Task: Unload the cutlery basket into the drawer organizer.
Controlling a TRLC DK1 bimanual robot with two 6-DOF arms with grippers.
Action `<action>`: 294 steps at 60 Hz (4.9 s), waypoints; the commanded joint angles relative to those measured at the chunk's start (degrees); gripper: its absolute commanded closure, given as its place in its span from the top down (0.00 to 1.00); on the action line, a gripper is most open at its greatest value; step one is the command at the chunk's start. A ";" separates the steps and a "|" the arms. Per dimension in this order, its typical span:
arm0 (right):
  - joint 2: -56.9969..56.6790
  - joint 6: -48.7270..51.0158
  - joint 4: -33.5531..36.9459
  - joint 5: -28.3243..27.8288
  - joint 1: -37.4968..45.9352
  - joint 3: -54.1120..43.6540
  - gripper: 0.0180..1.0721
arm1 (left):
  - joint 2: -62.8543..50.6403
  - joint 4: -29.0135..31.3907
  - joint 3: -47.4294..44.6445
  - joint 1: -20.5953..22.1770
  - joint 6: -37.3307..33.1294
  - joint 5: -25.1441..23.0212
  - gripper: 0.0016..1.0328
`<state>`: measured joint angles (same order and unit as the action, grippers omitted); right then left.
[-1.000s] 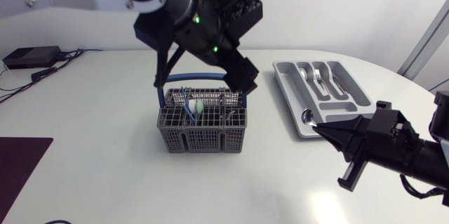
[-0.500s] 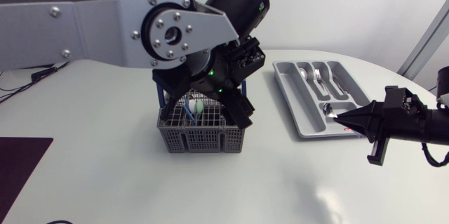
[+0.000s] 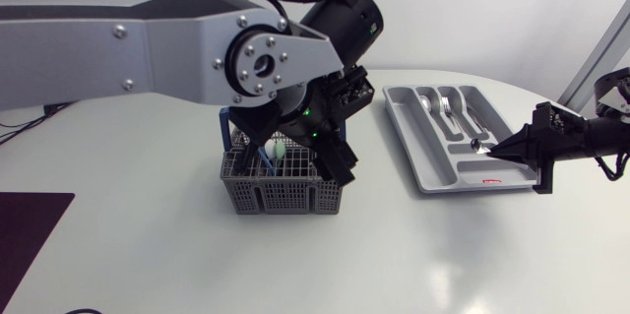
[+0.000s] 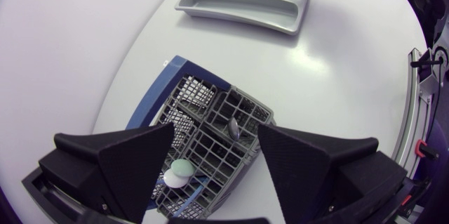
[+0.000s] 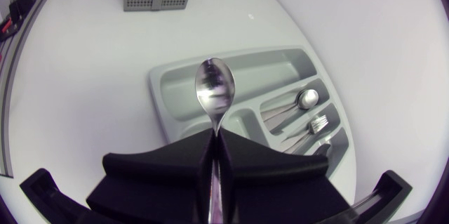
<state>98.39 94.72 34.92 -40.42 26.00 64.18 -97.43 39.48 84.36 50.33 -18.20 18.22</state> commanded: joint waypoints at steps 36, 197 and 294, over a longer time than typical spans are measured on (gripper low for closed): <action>14.29 12.25 -3.28 16.61 -3.94 6.74 0.06 | -1.10 1.82 -0.42 0.04 0.79 1.38 0.84; -46.62 -10.69 -0.46 -13.28 1.95 -35.71 0.96 | -12.79 -1.43 -0.77 5.22 13.45 17.47 0.17; -60.07 -19.04 -1.43 -12.93 -2.27 -42.56 0.96 | -8.04 1.38 0.81 5.13 14.50 14.65 0.65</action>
<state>38.57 76.64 34.02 -53.54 24.10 23.11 -103.70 39.81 82.96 56.14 -5.69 33.41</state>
